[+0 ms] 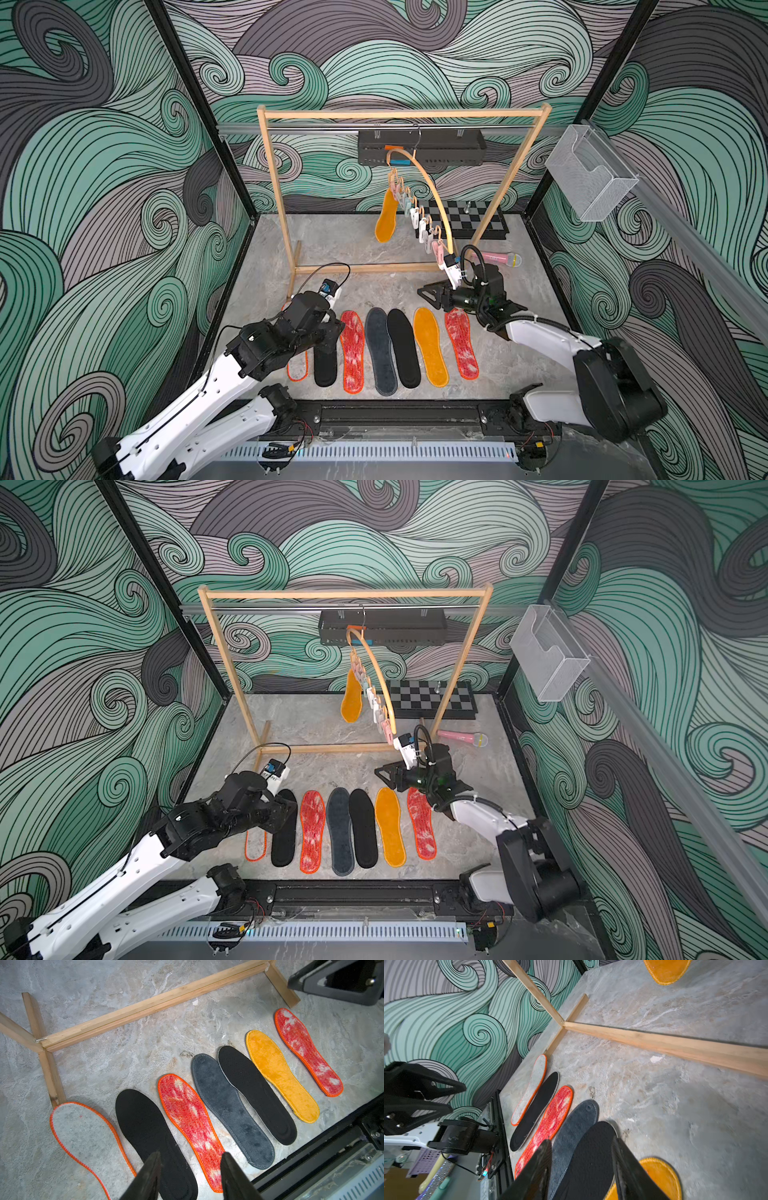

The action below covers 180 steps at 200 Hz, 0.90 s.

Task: Take the shoe insoles off the hanger
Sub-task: Remove the insole from the hanger.

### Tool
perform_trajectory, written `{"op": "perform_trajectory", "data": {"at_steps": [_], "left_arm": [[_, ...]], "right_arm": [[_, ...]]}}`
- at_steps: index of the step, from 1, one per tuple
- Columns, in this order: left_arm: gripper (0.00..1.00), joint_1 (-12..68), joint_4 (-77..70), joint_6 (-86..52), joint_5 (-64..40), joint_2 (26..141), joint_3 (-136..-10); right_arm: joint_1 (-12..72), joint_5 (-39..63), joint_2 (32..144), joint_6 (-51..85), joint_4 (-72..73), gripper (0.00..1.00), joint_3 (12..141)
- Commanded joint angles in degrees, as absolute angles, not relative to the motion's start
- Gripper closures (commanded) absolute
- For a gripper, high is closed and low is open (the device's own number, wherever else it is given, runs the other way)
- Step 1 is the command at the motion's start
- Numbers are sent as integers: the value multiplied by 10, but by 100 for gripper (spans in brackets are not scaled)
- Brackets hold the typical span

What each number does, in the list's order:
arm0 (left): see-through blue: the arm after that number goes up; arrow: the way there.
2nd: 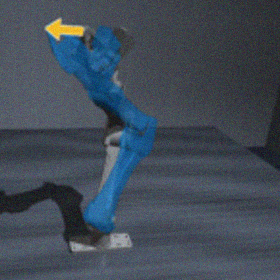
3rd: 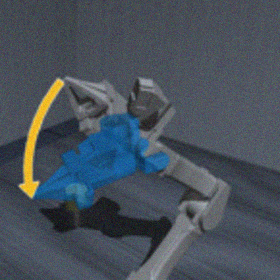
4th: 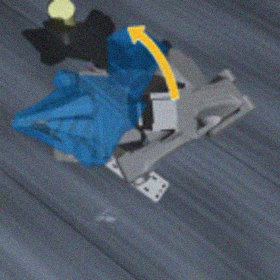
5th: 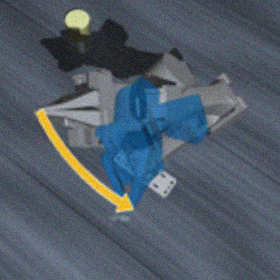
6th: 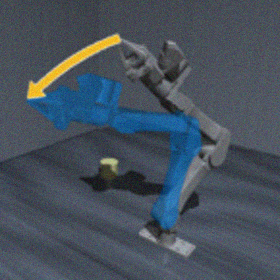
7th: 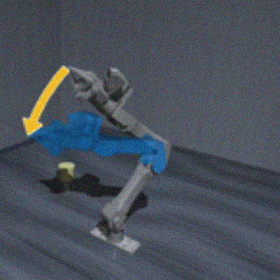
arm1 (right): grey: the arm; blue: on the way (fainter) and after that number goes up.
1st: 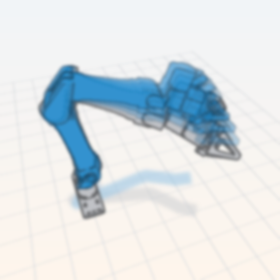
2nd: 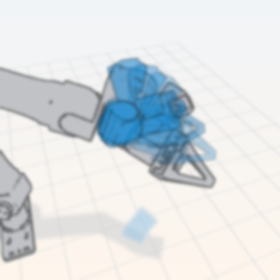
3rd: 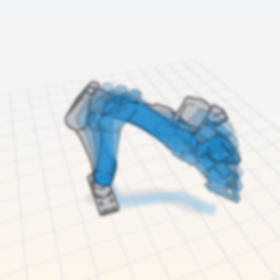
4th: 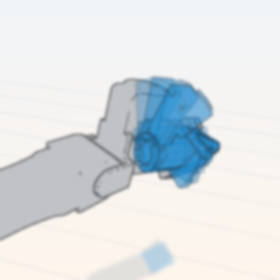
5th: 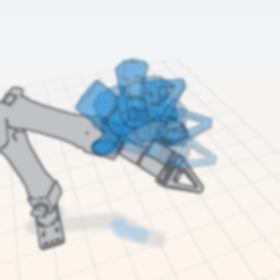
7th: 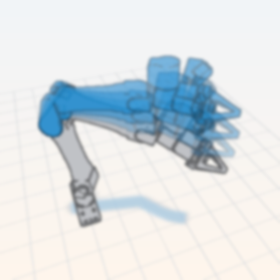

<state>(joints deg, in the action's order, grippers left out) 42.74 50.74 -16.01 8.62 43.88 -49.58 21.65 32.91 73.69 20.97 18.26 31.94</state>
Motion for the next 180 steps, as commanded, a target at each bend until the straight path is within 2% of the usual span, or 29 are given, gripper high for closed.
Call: {"op": "perform_trajectory", "data": {"at_steps": [1, 63, 87, 138, 180], "left_arm": [[52, 425, 501, -156, 83, 430, -498], [51, 427, 499, -156, 75, 424, -494], [51, 427, 498, -154, 67, 427, -495], [51, 428, 500, -158, 77, 429, -496], [51, 427, 502, -162, 94, 428, -497]], "right_arm": [[236, 242, 668, 179, 59, 51, 300], [278, 165, 356, 156, -185, 49, 240], [298, 185, 259, 183, -168, 49, 195], [323, 118, 195, 205, -194, 56, 164], [342, 104, 165, 211, -184, 56, 135]]}}
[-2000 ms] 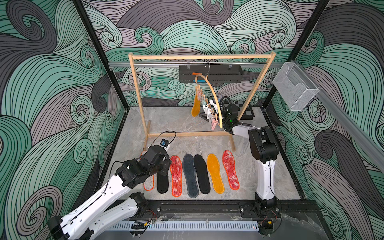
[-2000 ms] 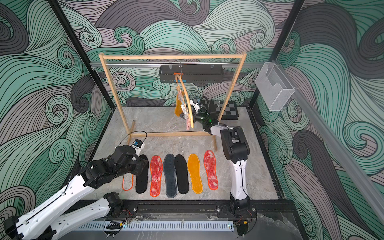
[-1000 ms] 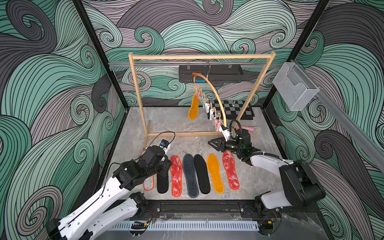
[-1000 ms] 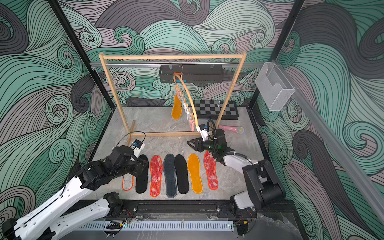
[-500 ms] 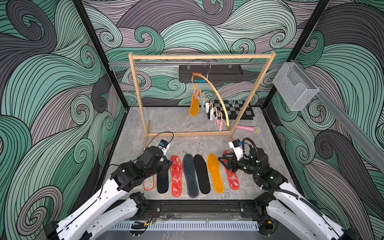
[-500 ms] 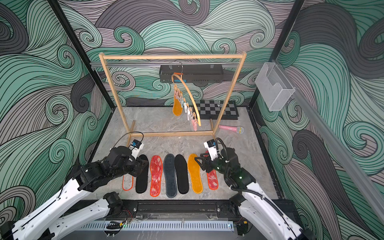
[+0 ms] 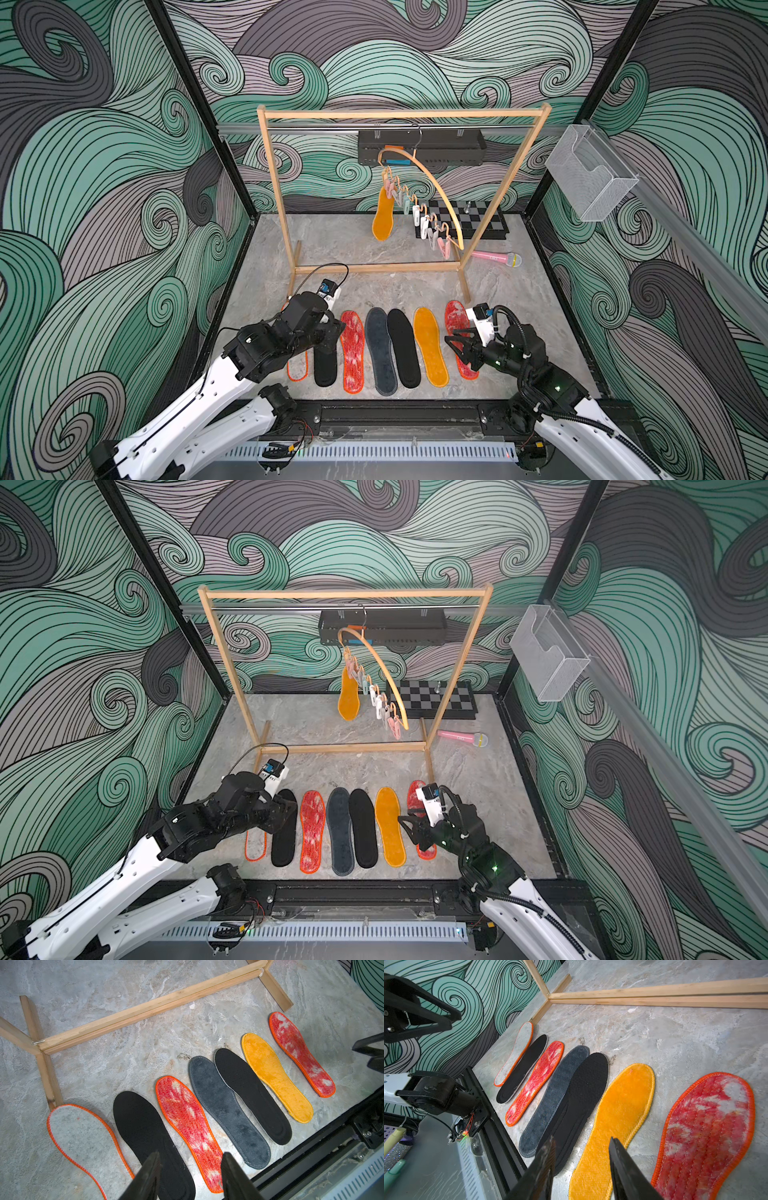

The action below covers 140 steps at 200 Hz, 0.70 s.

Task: Take the shoe insoles off the hanger
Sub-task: Remove the insole from the hanger.

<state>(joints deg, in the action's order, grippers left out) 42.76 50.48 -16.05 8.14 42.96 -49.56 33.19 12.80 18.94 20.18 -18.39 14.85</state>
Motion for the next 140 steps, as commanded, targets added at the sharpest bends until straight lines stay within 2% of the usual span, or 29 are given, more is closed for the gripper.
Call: {"op": "perform_trajectory", "data": {"at_steps": [1, 59, 90, 114, 140], "left_arm": [[51, 428, 502, -162, 95, 428, -497], [48, 426, 479, -195, 99, 423, -505], [43, 426, 336, -206, 48, 423, -473], [38, 422, 268, -199, 73, 487, -495], [35, 387, 204, -167, 40, 607, -543]], "right_arm": [[343, 104, 163, 210, -184, 55, 135], [343, 109, 80, 211, -182, 54, 105], [344, 112, 76, 212, -183, 54, 103], [344, 115, 79, 212, -182, 54, 103], [345, 118, 79, 213, -179, 54, 102]]}}
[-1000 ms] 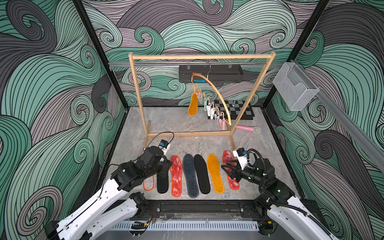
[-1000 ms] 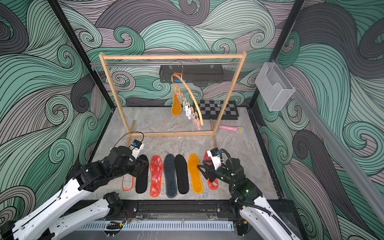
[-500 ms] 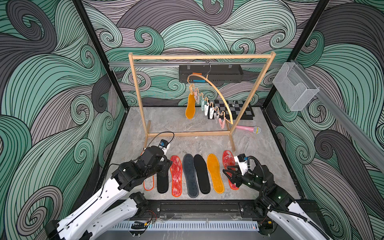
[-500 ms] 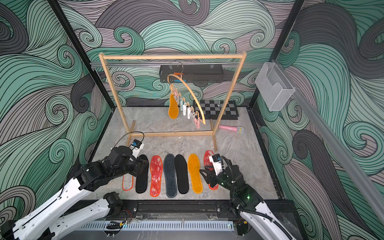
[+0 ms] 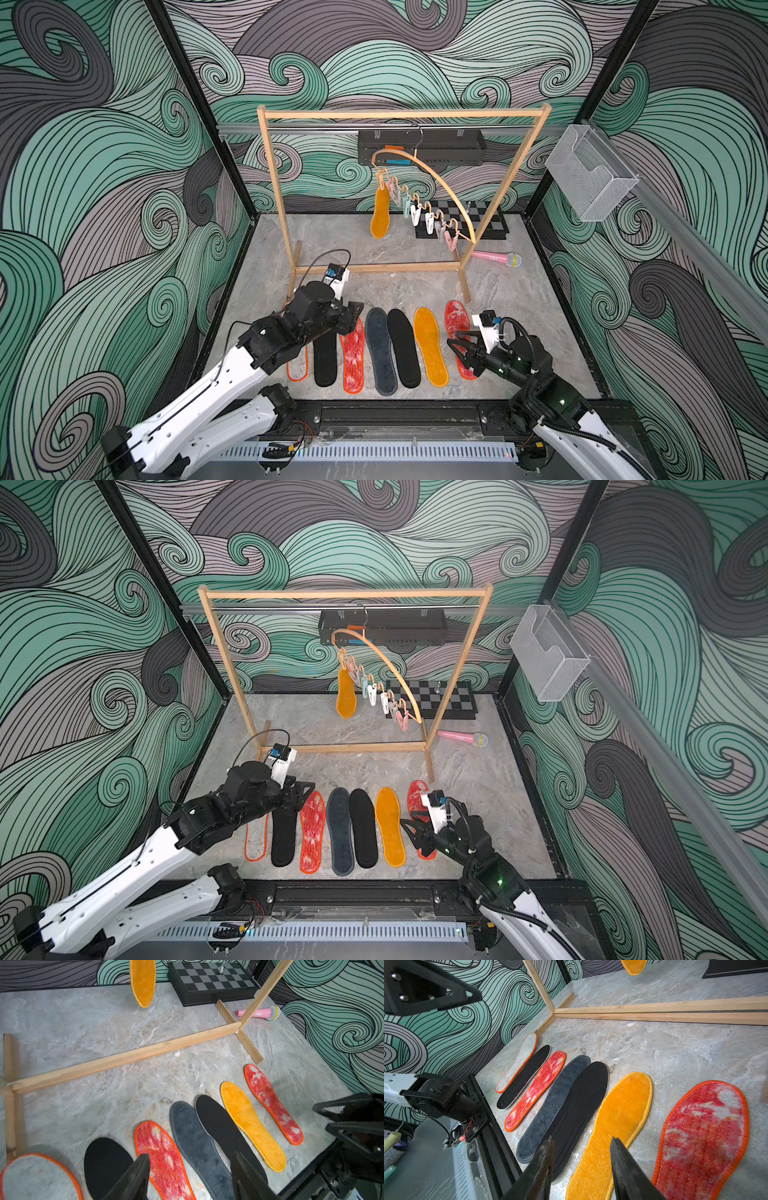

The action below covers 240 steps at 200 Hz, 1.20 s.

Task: Take the shoe insoles off the hanger
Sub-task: Remove the insole from the hanger.

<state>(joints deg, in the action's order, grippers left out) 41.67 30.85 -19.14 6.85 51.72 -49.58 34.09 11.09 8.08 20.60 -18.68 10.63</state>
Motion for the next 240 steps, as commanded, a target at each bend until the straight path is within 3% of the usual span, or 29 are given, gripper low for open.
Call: {"op": "perform_trajectory", "data": {"at_steps": [1, 40, 96, 141, 240], "left_arm": [[35, 386, 203, -166, 38, 611, -546], [34, 304, 109, -134, -42, 790, -629], [30, 218, 75, -73, -72, 995, -765], [27, 195, 40, -9, -27, 1099, -849], [31, 172, -86, 82, -146, 1223, -932]], "right_arm": [[344, 117, 79, 212, -179, 54, 102], [344, 119, 81, 213, -177, 54, 101], [345, 122, 81, 214, -174, 53, 100], [346, 124, 83, 214, -171, 53, 98], [347, 125, 98, 213, -162, 53, 98]]}}
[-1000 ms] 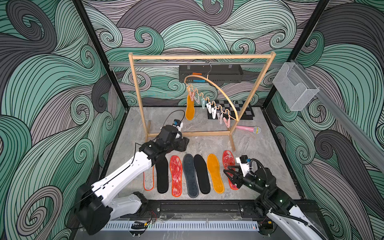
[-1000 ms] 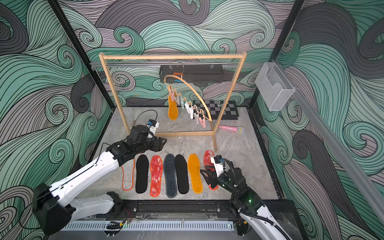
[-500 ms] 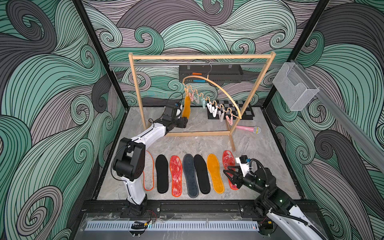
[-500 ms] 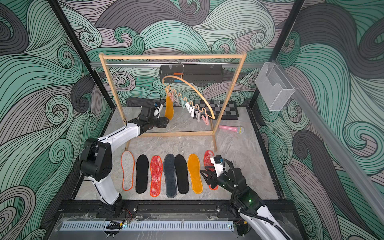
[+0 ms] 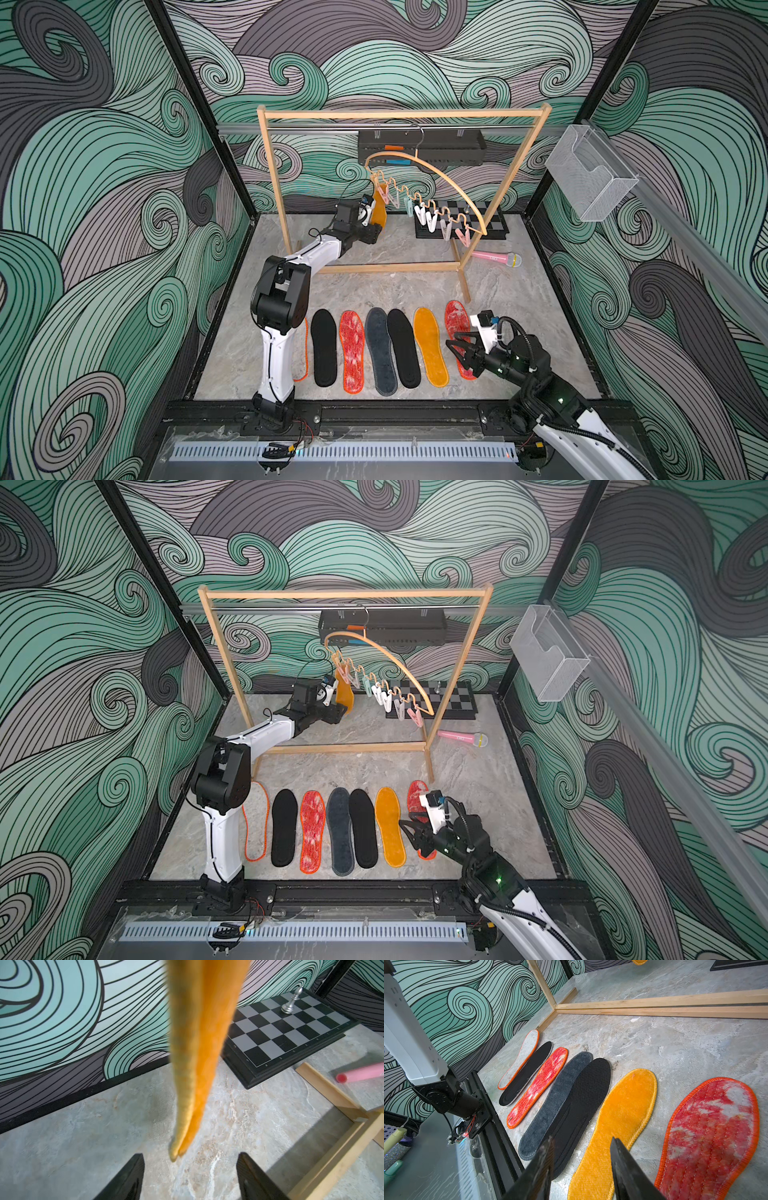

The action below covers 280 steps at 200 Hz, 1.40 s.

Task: Take the shoe insoles off the hanger
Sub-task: Remove the insole from the hanger.

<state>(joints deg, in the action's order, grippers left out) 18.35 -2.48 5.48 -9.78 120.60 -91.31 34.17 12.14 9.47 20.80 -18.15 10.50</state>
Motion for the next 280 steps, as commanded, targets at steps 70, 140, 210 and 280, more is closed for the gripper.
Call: {"op": "perform_trajectory", "data": {"at_steps": [70, 140, 210, 280], "left_arm": [[35, 159, -265, 91, -237, 1254, -895], [66, 156, -252, 86, -352, 1291, -961], [100, 157, -229, 63, -402, 1304, -994], [100, 157, -210, 32, -497, 1280, -960]], "right_arm": [[350, 119, 103, 212, -159, 53, 99], [354, 114, 111, 211, -156, 53, 100], [357, 107, 114, 210, -156, 53, 100], [357, 111, 147, 217, -73, 49, 84]]}}
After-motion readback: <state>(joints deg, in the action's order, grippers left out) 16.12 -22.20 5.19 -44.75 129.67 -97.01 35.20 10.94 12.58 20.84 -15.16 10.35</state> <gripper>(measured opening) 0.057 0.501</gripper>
